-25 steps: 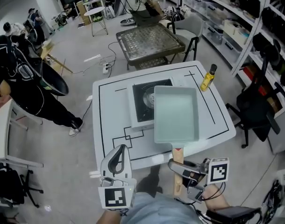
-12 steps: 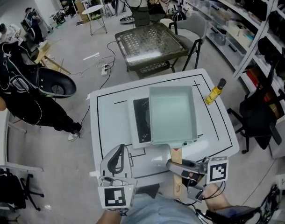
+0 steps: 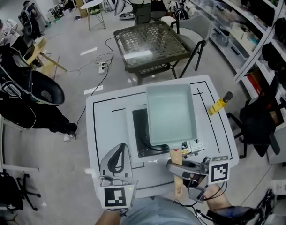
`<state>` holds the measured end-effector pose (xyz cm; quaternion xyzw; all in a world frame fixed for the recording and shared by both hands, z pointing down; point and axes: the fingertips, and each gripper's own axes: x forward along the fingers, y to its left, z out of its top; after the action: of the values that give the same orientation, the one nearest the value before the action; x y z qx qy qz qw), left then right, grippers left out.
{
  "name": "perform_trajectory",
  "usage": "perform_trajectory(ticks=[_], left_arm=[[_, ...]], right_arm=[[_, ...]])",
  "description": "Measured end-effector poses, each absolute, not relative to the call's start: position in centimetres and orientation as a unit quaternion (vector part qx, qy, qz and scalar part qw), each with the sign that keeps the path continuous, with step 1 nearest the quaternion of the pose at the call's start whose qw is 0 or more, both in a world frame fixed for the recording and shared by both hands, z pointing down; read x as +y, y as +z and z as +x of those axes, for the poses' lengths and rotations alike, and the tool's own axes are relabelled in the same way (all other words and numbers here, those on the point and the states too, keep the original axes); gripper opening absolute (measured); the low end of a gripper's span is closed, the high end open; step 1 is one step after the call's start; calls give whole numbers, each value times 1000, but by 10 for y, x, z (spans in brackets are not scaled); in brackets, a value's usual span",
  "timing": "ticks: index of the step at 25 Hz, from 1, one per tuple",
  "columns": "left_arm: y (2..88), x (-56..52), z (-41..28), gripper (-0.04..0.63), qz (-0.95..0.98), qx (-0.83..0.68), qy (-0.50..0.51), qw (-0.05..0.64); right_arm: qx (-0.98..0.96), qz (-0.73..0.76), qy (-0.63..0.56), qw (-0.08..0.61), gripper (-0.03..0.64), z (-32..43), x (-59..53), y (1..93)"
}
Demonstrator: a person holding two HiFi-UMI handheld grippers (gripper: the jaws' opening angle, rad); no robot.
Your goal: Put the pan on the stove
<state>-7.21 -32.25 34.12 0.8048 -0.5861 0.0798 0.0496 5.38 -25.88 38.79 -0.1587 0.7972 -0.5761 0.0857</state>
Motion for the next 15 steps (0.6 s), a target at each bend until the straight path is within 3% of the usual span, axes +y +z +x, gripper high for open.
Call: perform_trajectory(ticks=[15], left_arm=[[383, -360, -76, 18, 799, -586, 99, 87]], right_arm=[[770, -146, -618, 60, 147, 47, -283, 427]])
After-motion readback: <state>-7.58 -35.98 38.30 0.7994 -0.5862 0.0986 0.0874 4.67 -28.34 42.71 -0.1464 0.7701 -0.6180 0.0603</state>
